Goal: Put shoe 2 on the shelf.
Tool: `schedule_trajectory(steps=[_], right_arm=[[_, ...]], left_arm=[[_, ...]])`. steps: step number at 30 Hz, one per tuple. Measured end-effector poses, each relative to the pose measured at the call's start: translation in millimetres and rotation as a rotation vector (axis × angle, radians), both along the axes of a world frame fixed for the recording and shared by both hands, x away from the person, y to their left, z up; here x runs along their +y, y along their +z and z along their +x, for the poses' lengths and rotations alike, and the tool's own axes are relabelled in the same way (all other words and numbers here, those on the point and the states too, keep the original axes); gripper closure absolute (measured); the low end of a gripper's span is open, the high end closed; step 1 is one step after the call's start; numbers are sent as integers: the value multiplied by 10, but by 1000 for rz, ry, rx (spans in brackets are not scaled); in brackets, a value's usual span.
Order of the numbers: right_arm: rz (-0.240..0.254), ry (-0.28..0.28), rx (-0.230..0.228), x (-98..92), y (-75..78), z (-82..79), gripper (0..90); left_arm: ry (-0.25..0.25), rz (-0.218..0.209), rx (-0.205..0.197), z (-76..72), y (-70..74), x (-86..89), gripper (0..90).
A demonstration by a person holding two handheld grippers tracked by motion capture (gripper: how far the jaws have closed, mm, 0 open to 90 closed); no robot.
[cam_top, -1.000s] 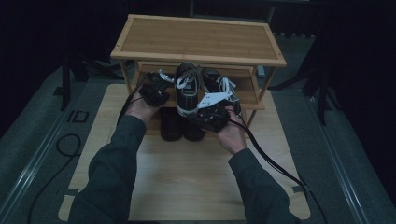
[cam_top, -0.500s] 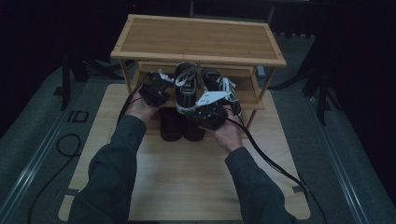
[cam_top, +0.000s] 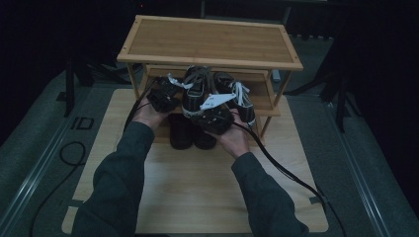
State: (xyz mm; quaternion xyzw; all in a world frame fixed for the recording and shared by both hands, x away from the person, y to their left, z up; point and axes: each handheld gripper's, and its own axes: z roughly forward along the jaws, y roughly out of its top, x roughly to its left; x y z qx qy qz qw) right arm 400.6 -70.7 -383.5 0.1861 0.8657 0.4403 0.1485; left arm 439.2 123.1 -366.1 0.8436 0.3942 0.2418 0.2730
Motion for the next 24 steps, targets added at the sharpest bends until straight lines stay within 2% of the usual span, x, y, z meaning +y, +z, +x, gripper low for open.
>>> schedule_trajectory(steps=[24], right_arm=[[-18,-19,4,29,15,73,900]], left_arm=[[0,4,-5,-3,-1,-5,900]])
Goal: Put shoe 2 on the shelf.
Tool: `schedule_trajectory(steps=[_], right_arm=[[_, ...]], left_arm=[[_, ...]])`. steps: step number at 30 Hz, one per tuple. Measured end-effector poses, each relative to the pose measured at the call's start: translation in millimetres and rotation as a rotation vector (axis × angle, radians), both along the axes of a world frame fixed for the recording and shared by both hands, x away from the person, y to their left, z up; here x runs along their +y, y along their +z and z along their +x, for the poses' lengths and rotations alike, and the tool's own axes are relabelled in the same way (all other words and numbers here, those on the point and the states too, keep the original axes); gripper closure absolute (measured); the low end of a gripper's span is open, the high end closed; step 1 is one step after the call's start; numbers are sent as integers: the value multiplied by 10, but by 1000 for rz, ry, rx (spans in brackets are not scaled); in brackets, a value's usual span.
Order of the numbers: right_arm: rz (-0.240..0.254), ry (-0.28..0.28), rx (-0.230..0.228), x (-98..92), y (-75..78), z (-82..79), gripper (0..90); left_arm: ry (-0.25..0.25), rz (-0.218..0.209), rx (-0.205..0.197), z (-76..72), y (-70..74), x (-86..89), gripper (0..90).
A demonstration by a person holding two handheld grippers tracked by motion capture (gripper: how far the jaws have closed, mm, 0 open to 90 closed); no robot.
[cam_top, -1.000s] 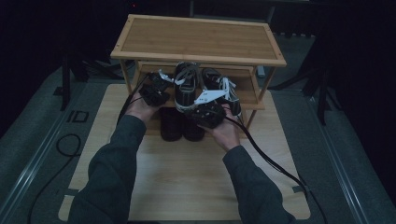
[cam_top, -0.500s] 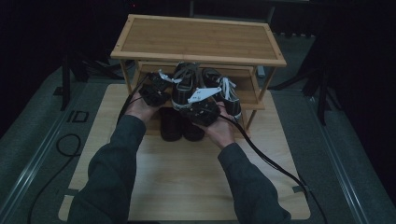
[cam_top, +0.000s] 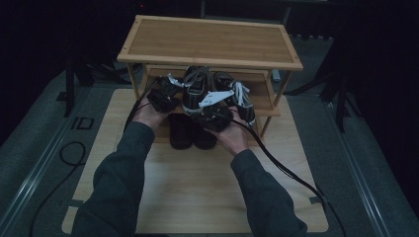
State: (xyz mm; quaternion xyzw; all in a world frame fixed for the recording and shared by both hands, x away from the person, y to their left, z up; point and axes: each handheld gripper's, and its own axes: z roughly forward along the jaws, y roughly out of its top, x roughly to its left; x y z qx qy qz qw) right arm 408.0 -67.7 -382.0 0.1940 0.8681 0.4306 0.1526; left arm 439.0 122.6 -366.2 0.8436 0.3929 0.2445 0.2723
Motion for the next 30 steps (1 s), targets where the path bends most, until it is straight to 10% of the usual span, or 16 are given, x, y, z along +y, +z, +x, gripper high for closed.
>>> schedule_trajectory(steps=[30], right_arm=[[-108,46,42,-237,-79,-155,900]], left_arm=[[-4,-9,3,2,-1,13,900]])
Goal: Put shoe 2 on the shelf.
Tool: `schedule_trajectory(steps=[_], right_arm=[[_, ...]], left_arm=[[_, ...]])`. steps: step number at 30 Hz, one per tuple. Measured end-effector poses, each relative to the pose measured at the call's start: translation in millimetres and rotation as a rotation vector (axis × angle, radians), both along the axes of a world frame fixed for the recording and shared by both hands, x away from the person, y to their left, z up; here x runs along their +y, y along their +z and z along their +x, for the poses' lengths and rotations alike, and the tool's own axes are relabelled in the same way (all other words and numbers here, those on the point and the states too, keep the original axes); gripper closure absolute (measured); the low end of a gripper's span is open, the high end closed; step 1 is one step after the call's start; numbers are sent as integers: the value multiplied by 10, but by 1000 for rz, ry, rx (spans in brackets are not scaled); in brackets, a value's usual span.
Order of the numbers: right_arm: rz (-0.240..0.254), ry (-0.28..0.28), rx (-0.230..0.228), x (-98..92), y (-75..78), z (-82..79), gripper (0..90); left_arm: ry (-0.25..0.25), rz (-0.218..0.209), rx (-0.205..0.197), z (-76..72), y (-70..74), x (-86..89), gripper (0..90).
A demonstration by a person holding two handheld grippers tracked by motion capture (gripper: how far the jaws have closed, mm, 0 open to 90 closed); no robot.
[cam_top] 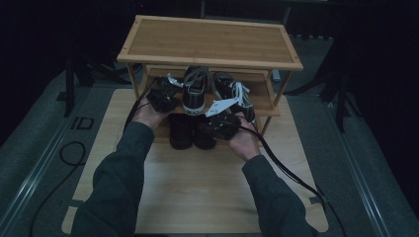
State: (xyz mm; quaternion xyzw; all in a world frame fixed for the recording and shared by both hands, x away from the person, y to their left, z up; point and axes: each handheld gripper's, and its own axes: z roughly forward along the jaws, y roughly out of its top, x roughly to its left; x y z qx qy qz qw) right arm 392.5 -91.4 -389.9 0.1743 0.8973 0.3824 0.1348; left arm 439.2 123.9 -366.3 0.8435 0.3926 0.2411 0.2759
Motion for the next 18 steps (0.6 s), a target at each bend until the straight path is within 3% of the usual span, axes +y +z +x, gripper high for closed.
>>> schedule_trajectory(steps=[18], right_arm=[[-53,17,3,-477,72,-121,900]], left_arm=[[-1,-1,2,2,1,3,900]])
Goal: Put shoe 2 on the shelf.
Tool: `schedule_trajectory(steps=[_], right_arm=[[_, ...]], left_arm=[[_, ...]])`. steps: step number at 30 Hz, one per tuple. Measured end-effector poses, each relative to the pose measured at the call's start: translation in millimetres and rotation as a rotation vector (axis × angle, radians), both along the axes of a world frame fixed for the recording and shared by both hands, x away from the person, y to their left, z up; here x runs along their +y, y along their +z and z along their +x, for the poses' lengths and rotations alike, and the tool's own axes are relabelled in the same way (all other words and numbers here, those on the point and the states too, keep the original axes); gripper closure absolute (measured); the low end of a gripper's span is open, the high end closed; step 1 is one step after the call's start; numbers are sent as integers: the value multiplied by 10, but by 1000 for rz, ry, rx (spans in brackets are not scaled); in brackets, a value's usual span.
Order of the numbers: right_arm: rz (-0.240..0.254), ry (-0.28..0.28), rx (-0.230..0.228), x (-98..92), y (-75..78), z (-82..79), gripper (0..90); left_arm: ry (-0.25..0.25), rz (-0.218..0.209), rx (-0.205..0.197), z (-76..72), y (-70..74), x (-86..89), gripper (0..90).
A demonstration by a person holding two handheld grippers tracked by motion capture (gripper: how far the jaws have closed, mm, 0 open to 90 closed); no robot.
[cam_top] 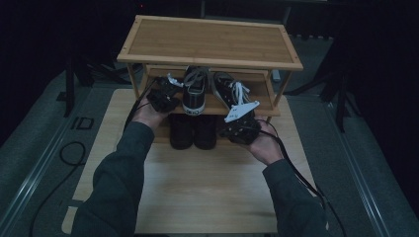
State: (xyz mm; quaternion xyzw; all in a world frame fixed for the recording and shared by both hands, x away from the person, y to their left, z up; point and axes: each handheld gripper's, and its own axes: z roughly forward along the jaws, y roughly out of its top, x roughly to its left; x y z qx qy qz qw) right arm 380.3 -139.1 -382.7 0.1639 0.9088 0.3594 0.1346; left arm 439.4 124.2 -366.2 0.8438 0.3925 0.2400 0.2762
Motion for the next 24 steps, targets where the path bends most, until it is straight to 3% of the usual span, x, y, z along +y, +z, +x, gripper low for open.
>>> schedule_trajectory(steps=[12,24], right_arm=[[-35,2,12,-238,37,15,900],[-25,-3,14,-424,106,13,900]], left_arm=[[-4,2,6,5,5,11,900],[-4,6,5,3,6,11,900]])
